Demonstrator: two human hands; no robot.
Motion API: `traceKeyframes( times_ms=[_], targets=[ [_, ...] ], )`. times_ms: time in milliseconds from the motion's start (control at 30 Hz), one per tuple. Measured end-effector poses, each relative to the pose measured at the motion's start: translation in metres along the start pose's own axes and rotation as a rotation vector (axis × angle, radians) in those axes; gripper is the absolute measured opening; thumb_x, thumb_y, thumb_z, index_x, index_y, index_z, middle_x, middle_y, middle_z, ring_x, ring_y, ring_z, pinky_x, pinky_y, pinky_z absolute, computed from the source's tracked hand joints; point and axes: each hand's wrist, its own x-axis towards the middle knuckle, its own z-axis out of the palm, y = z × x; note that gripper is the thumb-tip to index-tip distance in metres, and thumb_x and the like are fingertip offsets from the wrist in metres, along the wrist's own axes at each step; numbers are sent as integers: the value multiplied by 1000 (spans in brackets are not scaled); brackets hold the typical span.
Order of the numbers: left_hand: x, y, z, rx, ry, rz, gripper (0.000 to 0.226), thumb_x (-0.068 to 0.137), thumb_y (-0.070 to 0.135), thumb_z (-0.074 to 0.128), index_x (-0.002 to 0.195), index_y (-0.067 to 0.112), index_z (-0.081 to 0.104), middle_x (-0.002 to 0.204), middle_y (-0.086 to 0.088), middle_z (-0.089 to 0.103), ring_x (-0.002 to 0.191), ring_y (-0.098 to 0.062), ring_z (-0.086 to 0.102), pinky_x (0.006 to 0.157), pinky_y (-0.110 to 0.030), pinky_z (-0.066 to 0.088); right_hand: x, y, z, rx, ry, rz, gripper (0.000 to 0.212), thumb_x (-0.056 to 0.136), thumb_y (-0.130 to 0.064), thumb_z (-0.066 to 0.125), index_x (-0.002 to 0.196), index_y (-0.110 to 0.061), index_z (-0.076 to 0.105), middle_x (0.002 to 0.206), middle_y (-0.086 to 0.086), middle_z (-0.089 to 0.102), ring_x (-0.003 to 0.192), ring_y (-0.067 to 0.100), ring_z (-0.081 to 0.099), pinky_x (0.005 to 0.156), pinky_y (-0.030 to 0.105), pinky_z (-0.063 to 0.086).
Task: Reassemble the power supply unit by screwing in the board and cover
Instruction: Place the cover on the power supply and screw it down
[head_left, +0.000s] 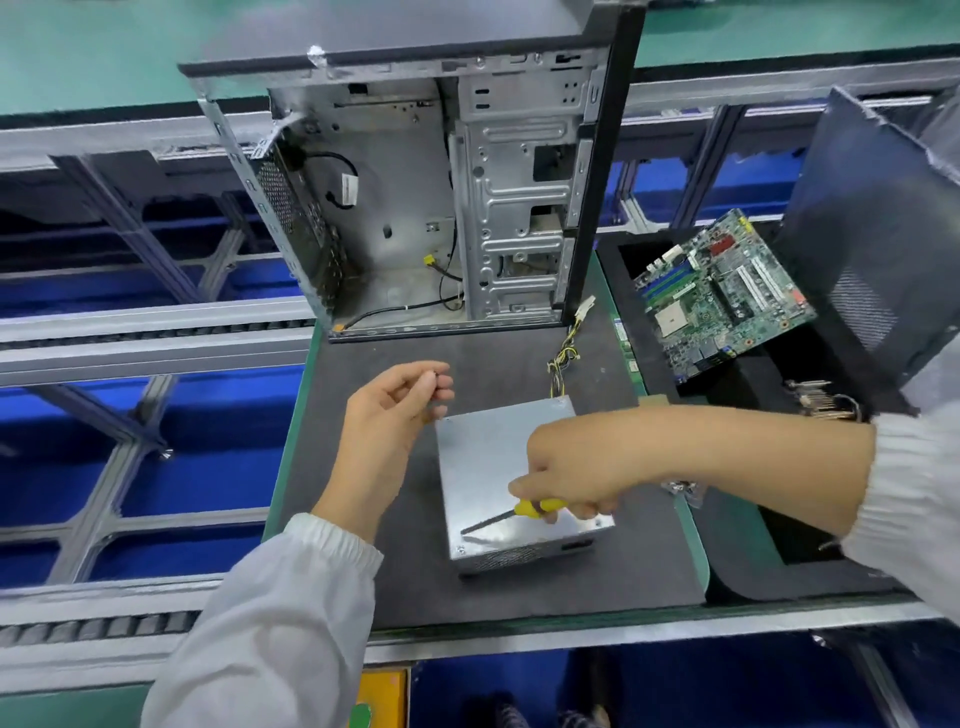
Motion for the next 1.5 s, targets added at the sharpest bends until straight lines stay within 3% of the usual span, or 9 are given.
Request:
traceKeyframes(
  times_ms=[100,200,333,633,733,800,1067,1367,1500],
  targets=[
    [4,9,22,-153,-12,-88,16,80,9,67,94,7,74,86,-7,73,80,-14,69,73,-20,55,-21,53,-8,110,144,-84,36,88,-55,52,95,-20,57,66,-2,57,45,8,44,50,23,36],
    [8,10,50,-177,-27,-184,11,69,13,75,79,14,79,79,-6,73,74,-13,70,70,-19,55,-40,100,-15,156,417,-193,20,85,-50,60,91,-36,48,79,-6,62,54,1,51,52,20,40],
    [13,4,83,-213,-50,-217,9,67,17,76,75,16,78,72,-2,69,69,-10,67,67,-18,54,-55,134,-24,310,613,-316,15,87,-44,58,90,-35,47,67,-1,63,60,26,52,55,36,43],
    [29,3,114,-440,-75,-291,16,76,11,63,70,15,78,69,-2,70,63,-7,68,60,-15,54,-48,158,-33,390,668,-428,12,88,-38,60,89,-37,48,70,-2,64,61,33,52,60,47,47],
    [30,2,116,-488,-99,-275,7,64,18,81,70,14,77,71,-4,72,66,-8,70,61,-15,55,-47,161,-36,359,710,-445,11,86,-41,58,89,-37,48,68,0,63,61,28,51,58,39,42],
    [32,0,116,-488,-123,-246,31,49,25,95,71,13,77,76,-4,73,69,-9,71,62,-16,56,-47,161,-37,337,717,-448,12,85,-45,56,90,-37,47,66,2,61,61,27,49,57,35,40],
    [34,-2,114,-488,-87,-207,43,37,31,100,69,13,77,73,-4,72,65,-9,70,59,-16,55,-47,164,-41,321,702,-452,18,82,-53,54,90,-39,48,68,4,64,61,31,55,64,49,48],
    [31,-1,113,-447,-159,-154,37,44,31,98,70,14,77,74,-3,73,67,-8,71,62,-15,55,-46,160,-38,381,670,-456,17,81,-51,56,90,-39,48,71,7,63,65,34,54,67,53,47],
    [30,2,110,-377,-225,-26,21,60,27,90,73,17,77,77,-2,74,71,-10,72,66,-16,56,-49,158,-39,401,668,-462,18,80,-52,56,89,-37,49,73,5,65,65,29,55,70,54,48]
  ],
)
